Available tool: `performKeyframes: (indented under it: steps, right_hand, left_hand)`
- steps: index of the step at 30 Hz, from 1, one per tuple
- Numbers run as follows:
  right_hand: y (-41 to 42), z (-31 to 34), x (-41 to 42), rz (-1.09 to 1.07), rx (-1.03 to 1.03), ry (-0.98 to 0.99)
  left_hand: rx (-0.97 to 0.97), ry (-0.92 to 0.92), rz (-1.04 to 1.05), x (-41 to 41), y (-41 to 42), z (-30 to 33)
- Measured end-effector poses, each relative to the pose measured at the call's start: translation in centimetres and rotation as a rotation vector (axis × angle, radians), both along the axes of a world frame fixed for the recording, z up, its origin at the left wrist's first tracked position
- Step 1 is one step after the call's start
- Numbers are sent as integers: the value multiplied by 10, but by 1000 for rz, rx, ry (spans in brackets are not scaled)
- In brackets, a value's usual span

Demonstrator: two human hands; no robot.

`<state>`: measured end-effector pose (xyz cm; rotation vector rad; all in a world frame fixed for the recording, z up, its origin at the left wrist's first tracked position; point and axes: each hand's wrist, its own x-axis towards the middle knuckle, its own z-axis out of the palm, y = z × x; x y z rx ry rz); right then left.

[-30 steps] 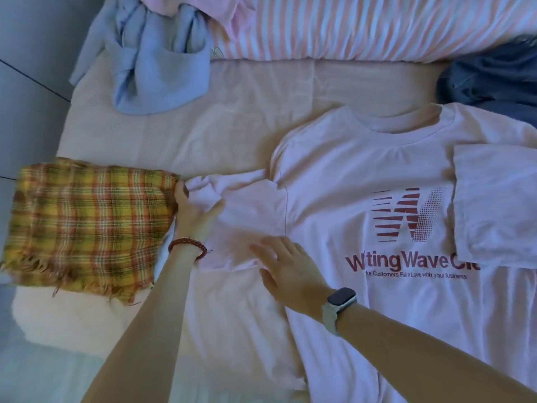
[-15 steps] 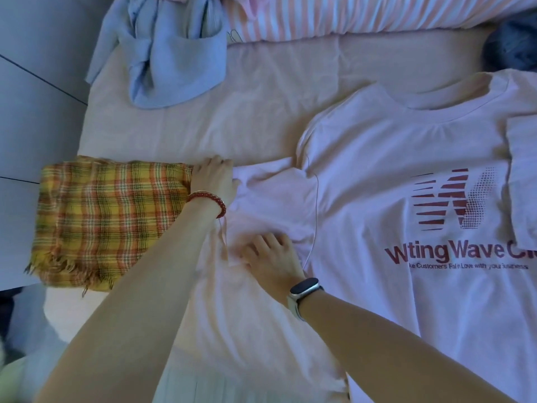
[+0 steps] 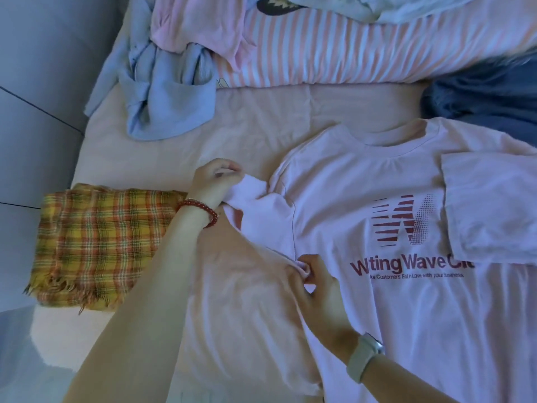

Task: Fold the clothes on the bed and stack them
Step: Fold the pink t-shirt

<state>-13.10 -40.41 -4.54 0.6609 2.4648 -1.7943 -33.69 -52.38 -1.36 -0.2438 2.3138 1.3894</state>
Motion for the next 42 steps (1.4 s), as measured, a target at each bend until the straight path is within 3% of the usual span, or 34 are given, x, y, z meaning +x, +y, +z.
performKeyframes:
  steps: [8, 12, 15, 19, 24, 28, 30, 32, 36, 39, 42]
  right_hand:
    - [89, 4, 25, -377, -15, -76]
    - [132, -27, 42, -474, 104, -297]
    - [149, -53, 54, -348, 134, -521]
    - [160, -62, 51, -334, 98, -499]
    - [165, -62, 55, -269, 228, -335]
    - [181, -64, 61, -117, 403, -333]
    - [201, -62, 59, -126, 481, -169]
    - [230, -61, 53, -94, 684, -35]
    - [276, -76, 45, 229, 1027, -88]
    - [291, -96, 52, 370, 1049, -172]
    - [298, -105, 52, 326, 1017, -164]
  left_hand:
    - [104, 268, -354, 25, 150, 7]
    - [-71, 284, -589, 45, 205, -28]
    - [-535, 346, -655, 34, 199, -65]
    - [-872, 308, -785, 20, 184, -91]
    - [-916, 494, -685, 17, 190, -92]
    - [-924, 615, -603, 36, 188, -99]
    - [-883, 630, -649, 55, 191, -100]
    - [-865, 635, -747, 84, 198, -100]
    - [-897, 543, -852, 146, 198, -114]
    - [-938, 395, -768, 161, 189, -134]
    - [-977, 319, -746, 162, 191, -142]
